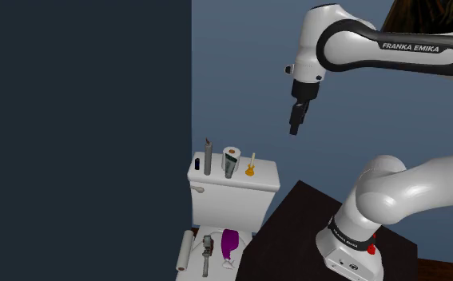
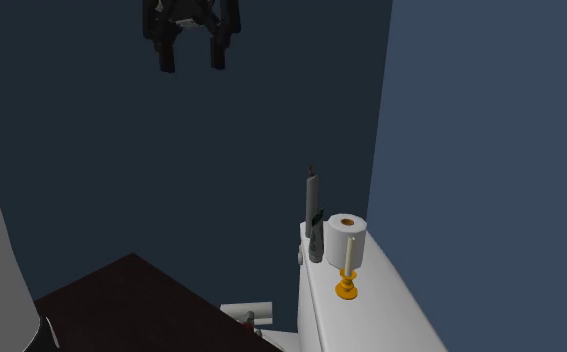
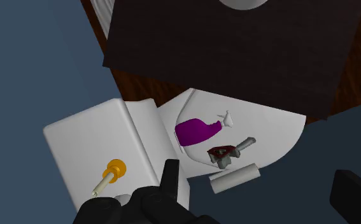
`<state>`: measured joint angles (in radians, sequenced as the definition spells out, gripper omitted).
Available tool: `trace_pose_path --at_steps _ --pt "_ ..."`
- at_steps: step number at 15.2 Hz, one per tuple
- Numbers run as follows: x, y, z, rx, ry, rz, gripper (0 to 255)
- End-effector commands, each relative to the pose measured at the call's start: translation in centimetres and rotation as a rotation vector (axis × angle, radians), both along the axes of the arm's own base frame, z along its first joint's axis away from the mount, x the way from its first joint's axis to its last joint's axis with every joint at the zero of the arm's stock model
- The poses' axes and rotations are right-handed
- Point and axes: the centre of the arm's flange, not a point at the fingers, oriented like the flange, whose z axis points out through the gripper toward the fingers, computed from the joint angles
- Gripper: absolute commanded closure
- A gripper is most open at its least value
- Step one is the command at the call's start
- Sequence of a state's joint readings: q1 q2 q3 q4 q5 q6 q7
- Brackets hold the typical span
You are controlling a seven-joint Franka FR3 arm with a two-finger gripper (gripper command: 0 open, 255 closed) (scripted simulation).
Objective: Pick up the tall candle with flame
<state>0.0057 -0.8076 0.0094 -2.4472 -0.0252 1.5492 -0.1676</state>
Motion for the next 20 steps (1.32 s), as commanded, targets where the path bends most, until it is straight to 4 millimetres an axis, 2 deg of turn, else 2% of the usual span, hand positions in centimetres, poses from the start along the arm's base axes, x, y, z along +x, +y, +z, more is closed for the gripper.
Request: trace_pose_path --at_steps 1,11,20 --pt "0.0 0.0 0.0 0.000 0.000 0.000 0" --pt "8.4 -1.2 -8.2 -0.004 -0.111 0.099 0" --pt "16.9 -1.6 -14.7 -0.008 -0.211 0.187 0"
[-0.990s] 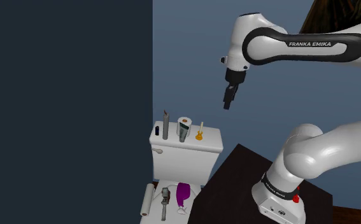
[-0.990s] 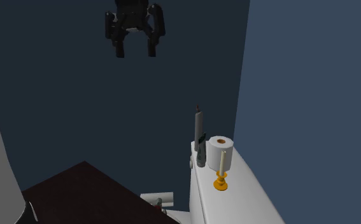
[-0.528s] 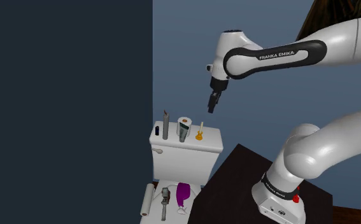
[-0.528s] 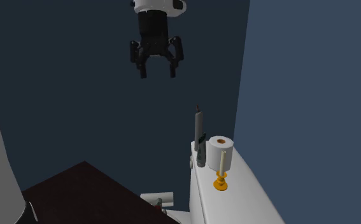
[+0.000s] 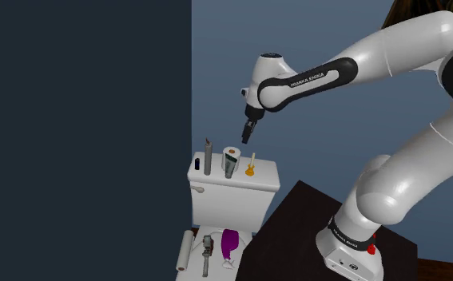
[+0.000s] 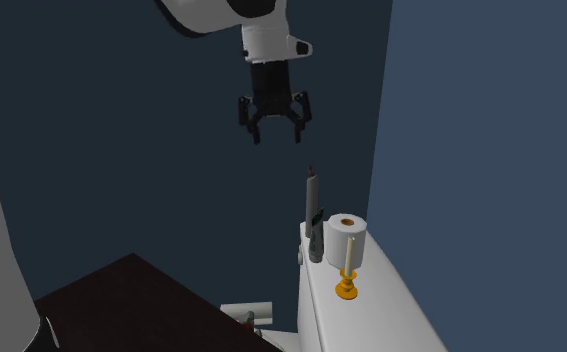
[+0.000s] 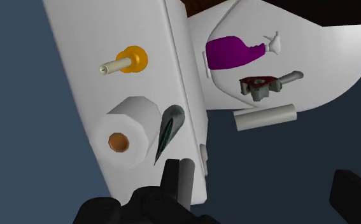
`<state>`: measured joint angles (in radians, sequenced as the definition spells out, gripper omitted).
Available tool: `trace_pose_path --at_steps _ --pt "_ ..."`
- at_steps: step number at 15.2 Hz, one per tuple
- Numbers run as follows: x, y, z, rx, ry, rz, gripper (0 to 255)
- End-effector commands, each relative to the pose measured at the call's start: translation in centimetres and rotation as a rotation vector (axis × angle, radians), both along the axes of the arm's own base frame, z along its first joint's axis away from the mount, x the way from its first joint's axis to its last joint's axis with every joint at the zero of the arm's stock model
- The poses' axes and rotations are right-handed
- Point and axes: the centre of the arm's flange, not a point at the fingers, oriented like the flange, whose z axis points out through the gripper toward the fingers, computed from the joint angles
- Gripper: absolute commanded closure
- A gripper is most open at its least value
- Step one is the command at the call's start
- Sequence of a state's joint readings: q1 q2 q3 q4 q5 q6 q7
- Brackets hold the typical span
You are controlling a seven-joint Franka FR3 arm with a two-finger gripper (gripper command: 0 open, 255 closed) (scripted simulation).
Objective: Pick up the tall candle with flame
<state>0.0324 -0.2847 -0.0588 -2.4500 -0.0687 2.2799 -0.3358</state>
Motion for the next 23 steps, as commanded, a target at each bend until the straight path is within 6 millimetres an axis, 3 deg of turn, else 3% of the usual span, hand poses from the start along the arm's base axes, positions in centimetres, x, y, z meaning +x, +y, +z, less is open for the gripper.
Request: trace_pose_path --at_steps 1,17,23 --pt "1.9 0.1 -1.7 -0.001 -0.025 0.021 0" --pt "18.4 1.5 -10.9 -0.008 -0.203 0.179 0" --pt "18.8 1.5 -13.7 -0.008 -0.207 0.182 0"
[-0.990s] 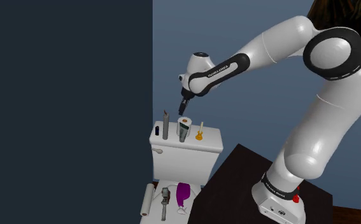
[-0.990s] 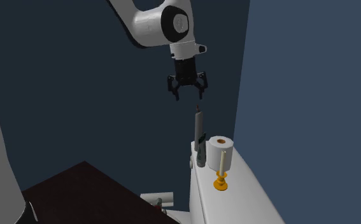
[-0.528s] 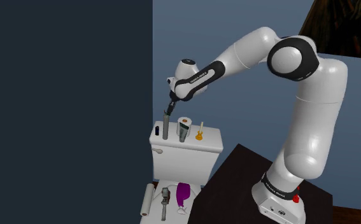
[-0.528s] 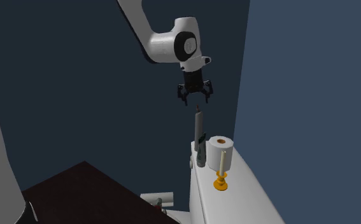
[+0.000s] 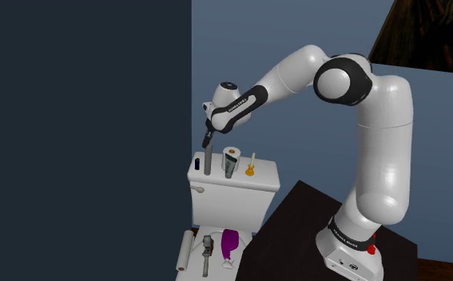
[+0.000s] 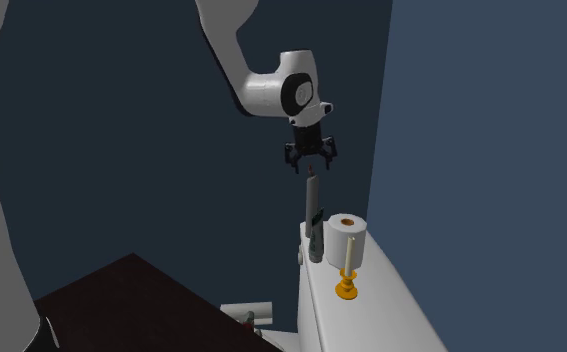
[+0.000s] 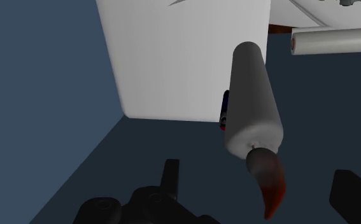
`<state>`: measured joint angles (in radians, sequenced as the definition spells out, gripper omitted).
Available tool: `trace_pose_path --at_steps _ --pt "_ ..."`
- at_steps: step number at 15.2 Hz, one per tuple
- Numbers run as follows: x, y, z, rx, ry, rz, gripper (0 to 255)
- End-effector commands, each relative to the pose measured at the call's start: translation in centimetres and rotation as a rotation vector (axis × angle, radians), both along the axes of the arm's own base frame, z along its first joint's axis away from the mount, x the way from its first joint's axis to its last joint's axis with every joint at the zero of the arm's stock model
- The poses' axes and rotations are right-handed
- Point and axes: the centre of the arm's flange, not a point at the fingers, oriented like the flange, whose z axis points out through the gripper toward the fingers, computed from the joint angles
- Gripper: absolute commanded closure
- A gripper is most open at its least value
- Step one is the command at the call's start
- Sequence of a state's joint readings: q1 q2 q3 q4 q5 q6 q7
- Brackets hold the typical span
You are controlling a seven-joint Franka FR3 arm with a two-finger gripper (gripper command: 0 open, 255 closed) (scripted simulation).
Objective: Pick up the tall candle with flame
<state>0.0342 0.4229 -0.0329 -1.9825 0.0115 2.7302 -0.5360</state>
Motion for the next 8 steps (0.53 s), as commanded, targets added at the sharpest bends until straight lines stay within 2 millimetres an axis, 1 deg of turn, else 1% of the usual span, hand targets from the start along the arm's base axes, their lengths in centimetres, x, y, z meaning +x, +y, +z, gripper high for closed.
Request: trace_pose_path --at_steps 1,2,4,5,8 --pt "0.03 -0.05 -1.11 0.000 -0.001 0.000 0" --pt "0.03 -0.05 -1.94 0.000 -0.001 0.000 0" --pt "0.03 -0.05 -1.94 0.000 -0.001 0.000 0" --pt "0.00 0.03 -1.98 0.000 -0.001 0.000 255" --pt "-0.04 0.04 -1.94 0.000 -0.001 0.000 255"
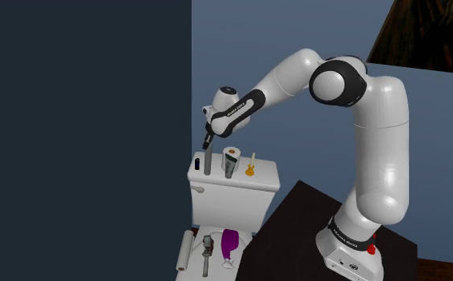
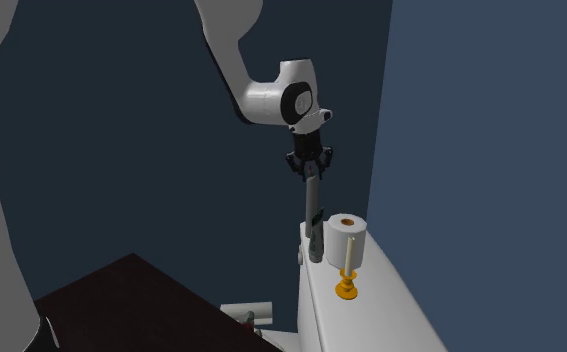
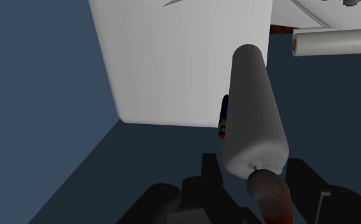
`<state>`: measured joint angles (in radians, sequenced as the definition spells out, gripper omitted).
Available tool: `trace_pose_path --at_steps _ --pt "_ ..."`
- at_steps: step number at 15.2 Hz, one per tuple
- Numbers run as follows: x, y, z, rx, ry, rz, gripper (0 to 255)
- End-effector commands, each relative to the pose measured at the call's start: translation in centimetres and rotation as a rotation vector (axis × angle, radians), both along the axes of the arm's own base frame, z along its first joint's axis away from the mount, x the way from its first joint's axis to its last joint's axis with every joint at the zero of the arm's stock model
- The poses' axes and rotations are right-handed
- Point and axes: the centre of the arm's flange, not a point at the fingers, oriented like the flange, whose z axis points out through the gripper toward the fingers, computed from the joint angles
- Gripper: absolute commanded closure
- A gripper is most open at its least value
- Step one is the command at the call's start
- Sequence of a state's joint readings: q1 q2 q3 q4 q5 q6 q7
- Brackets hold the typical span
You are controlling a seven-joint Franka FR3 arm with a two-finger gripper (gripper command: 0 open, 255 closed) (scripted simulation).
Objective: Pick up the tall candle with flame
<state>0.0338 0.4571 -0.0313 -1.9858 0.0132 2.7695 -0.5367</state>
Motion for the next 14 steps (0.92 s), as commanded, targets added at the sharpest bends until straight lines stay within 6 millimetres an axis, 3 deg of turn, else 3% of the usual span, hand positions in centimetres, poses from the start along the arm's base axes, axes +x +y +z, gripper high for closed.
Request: trace_pose_path --at_steps 1,6,14 --pt "0.0 0.0 -0.1 0.000 0.001 0.000 255" --pt "0.0 -0.1 -0.1 0.000 0.001 0.000 255" --pt "0.0 -0.1 4.2 0.000 0.001 0.000 255"
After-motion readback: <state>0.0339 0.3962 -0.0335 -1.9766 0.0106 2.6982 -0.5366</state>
